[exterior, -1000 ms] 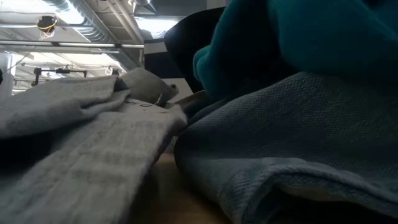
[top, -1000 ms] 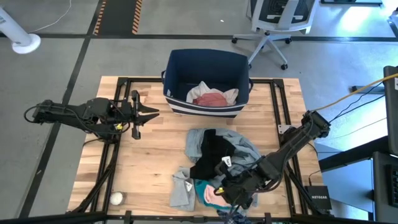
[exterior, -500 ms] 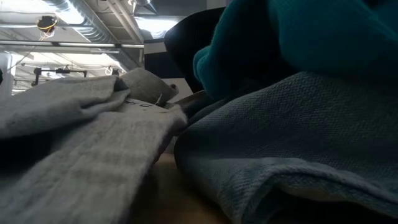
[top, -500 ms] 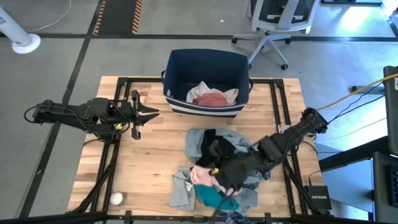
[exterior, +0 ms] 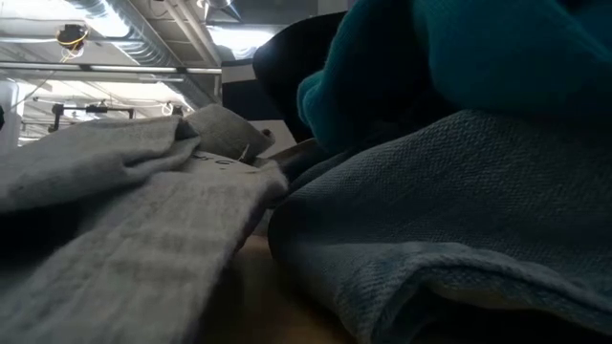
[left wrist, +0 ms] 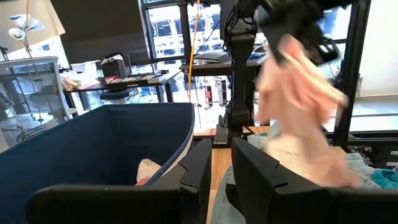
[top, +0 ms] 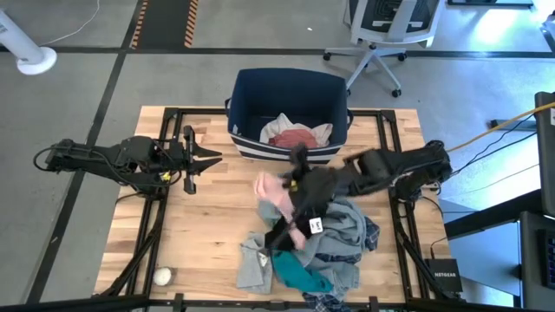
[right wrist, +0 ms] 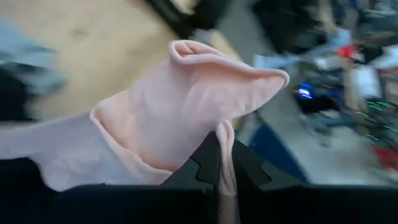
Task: Sort clothes
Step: Put the pink socks into the blue bin
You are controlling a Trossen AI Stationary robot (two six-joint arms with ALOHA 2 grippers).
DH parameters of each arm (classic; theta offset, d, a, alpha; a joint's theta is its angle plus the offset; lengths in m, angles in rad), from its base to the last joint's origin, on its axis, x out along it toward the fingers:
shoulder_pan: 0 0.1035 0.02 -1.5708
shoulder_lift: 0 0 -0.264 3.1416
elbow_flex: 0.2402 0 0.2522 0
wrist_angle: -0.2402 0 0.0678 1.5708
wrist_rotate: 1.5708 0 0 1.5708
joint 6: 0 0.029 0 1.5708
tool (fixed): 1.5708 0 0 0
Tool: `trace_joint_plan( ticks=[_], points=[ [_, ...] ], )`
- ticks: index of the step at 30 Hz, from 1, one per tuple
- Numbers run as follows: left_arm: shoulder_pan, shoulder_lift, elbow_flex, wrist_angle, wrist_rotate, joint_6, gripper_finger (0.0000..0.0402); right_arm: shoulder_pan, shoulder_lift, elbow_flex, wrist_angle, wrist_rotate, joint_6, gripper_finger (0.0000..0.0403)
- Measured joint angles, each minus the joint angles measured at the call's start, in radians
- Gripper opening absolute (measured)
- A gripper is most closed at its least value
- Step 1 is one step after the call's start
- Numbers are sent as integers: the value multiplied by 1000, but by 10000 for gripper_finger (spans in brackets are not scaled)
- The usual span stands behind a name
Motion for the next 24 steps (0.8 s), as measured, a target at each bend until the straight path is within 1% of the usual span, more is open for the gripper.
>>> trace_joint_plan(
  ticks=[7, 9, 12, 19, 24],
  points=[
    [0, 0, 0, 0, 0, 0, 59, -108, 0, 159, 18, 246, -140, 19],
    [0, 0, 0, 0, 0, 0, 59, -140, -1, 203, 20, 302, -171, 21],
    [0, 0, 0, 0, 0, 0, 59, -193, -2, 253, 22, 352, -197, 23],
    [0, 0, 0, -1, 0, 7, 59, -289, -21, 245, 106, 462, -319, 21],
    [0, 0, 0, -1, 0, 19, 59, -347, -21, 244, 101, 469, -324, 20]
  ],
)
